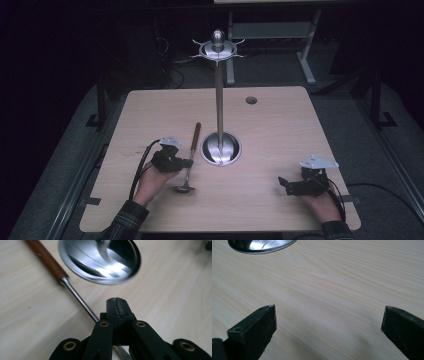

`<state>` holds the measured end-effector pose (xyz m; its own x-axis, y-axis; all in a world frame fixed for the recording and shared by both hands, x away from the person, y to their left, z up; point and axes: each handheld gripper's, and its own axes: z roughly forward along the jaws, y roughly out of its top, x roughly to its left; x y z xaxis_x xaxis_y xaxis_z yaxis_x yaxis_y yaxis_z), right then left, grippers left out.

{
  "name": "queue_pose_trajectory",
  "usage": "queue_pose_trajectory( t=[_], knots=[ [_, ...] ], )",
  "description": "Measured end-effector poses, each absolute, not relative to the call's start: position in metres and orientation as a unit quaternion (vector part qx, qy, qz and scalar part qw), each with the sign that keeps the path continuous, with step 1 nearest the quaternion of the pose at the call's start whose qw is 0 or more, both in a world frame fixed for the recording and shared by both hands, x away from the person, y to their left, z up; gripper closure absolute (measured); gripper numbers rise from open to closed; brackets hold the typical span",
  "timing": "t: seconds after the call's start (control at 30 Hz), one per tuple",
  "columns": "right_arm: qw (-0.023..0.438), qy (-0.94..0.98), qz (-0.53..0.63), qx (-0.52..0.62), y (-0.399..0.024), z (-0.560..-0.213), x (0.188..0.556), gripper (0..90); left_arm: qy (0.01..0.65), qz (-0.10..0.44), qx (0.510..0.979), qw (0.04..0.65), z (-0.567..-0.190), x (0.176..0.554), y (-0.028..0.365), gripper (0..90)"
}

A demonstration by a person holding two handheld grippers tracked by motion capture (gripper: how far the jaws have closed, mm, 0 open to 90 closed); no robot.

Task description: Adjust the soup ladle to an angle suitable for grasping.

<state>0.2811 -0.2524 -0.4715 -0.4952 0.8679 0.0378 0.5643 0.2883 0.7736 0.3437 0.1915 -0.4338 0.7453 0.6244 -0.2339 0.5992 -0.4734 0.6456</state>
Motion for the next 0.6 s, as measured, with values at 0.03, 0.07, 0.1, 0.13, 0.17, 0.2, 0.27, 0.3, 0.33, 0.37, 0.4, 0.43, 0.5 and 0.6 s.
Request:
queue_pose_trajectory(
  t=[0.03,0.07,0.1,0.13,0.17,0.2,0.27,0.3,0.33,0.37,0.4,0.43,0.5,0.6],
  knots=[
    [0.201,0.777,0.379,0.46,-0.252,-0.472,0.281,0.0,0.352,0.018,0.862,0.365,-0.434,0.341,0.19,89.7],
    [0.202,0.778,0.378,0.459,-0.252,-0.472,0.281,0.0,0.353,0.014,0.861,0.365,-0.434,0.339,0.19,89.7],
    [0.201,0.78,0.376,0.458,-0.252,-0.472,0.281,0.0,0.353,0.012,0.862,0.363,-0.434,0.337,0.188,89.7],
    [0.201,0.781,0.375,0.458,-0.252,-0.472,0.281,0.0,0.351,0.012,0.865,0.358,-0.435,0.337,0.187,89.7],
    [0.201,0.781,0.375,0.458,-0.252,-0.472,0.281,0.0,0.354,0.015,0.866,0.353,-0.437,0.336,0.185,89.7],
    [0.201,0.781,0.375,0.457,-0.252,-0.472,0.282,0.0,0.353,0.016,0.869,0.346,-0.439,0.336,0.185,89.7],
    [0.203,0.781,0.376,0.456,-0.251,-0.471,0.282,0.0,0.351,0.014,0.874,0.336,-0.441,0.337,0.184,89.7],
    [0.203,0.781,0.375,0.456,-0.25,-0.471,0.282,0.0,0.349,0.013,0.876,0.333,-0.442,0.337,0.184,89.7],
    [0.203,0.782,0.375,0.455,-0.25,-0.471,0.282,0.0,0.351,0.013,0.875,0.334,-0.443,0.337,0.183,89.7],
    [0.203,0.782,0.375,0.455,-0.25,-0.471,0.282,0.0,0.356,0.01,0.873,0.333,-0.444,0.337,0.182,89.7],
    [0.202,0.782,0.375,0.455,-0.25,-0.471,0.282,0.0,0.357,0.009,0.873,0.333,-0.445,0.337,0.182,89.7],
    [0.202,0.782,0.374,0.456,-0.25,-0.471,0.283,0.0,0.354,0.007,0.876,0.329,-0.446,0.338,0.182,89.7],
    [0.202,0.783,0.373,0.455,-0.25,-0.472,0.283,0.0,0.359,0.004,0.875,0.325,-0.447,0.337,0.182,89.7],
    [0.203,0.782,0.373,0.455,-0.25,-0.472,0.283,0.0,0.36,0.008,0.876,0.321,-0.449,0.337,0.182,89.7]
  ],
)
